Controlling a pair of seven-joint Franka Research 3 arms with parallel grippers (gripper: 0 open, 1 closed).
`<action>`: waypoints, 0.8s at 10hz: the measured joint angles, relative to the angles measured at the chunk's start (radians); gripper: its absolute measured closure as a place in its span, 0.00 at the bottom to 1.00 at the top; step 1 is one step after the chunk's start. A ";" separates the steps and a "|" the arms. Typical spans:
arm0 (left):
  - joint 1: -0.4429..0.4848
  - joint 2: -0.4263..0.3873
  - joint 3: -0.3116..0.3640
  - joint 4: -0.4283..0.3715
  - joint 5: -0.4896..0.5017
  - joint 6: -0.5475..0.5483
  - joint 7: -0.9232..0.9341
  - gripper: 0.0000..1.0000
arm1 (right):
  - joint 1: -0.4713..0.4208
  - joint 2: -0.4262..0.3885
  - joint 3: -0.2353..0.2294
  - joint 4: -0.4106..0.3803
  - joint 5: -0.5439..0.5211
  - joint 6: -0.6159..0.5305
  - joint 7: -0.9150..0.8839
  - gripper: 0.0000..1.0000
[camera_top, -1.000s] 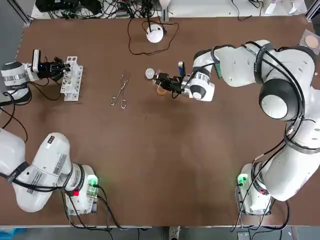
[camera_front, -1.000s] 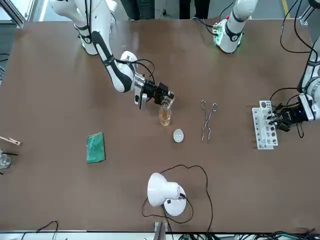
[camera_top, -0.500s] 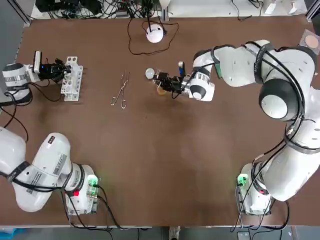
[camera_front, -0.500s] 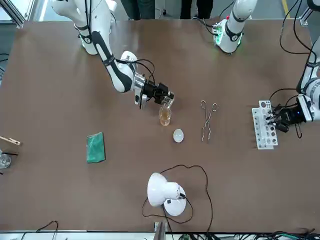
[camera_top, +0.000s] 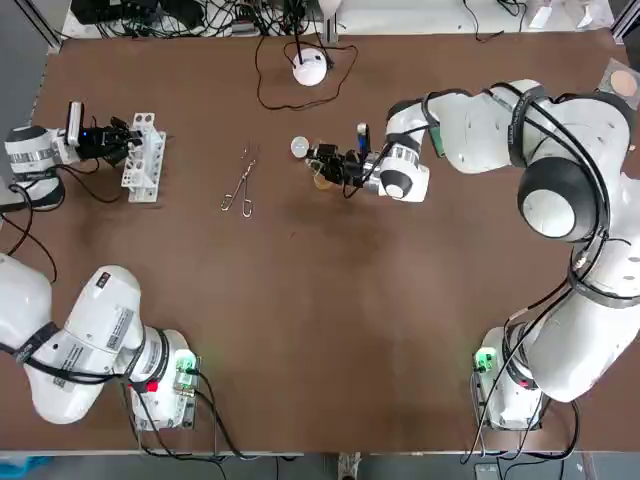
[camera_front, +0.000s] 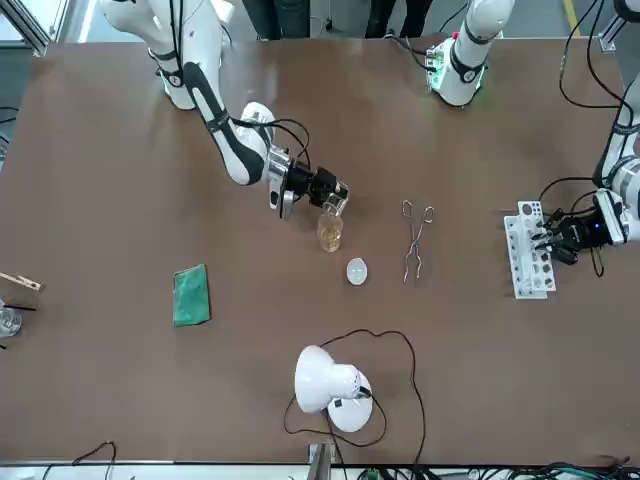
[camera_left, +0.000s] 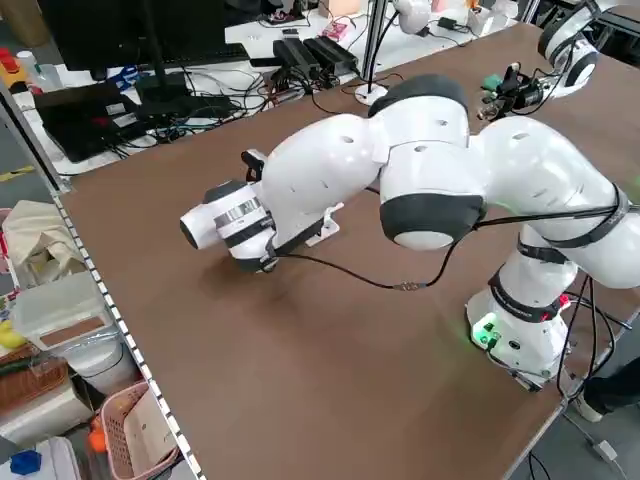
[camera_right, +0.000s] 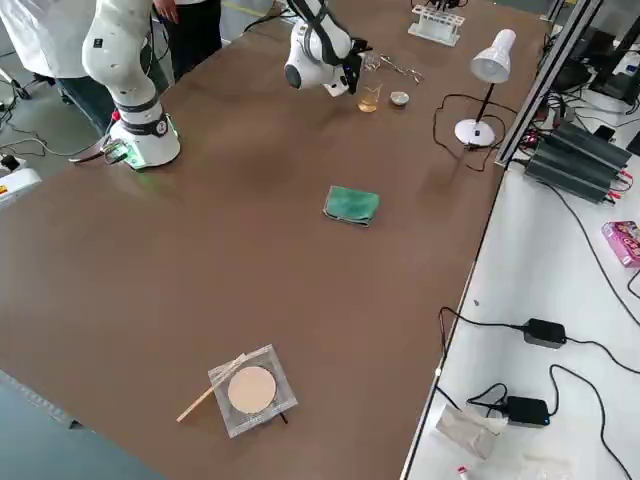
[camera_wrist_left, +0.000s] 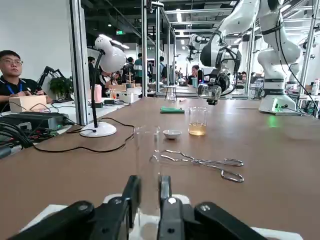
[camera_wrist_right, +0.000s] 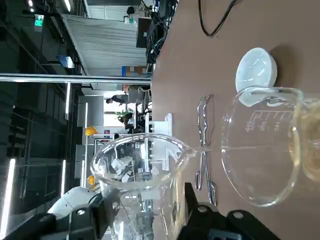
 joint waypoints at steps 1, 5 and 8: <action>0.000 0.000 0.001 0.001 0.000 0.000 -0.001 0.73 | 0.000 0.000 0.000 0.000 0.000 0.000 0.002 0.41; 0.000 0.000 0.001 0.008 0.000 0.000 -0.035 0.40 | -0.004 0.000 -0.001 0.000 -0.006 0.000 0.026 0.41; 0.000 -0.012 0.001 0.025 0.000 0.000 -0.040 0.00 | -0.008 0.000 -0.002 0.000 -0.007 0.000 0.040 0.41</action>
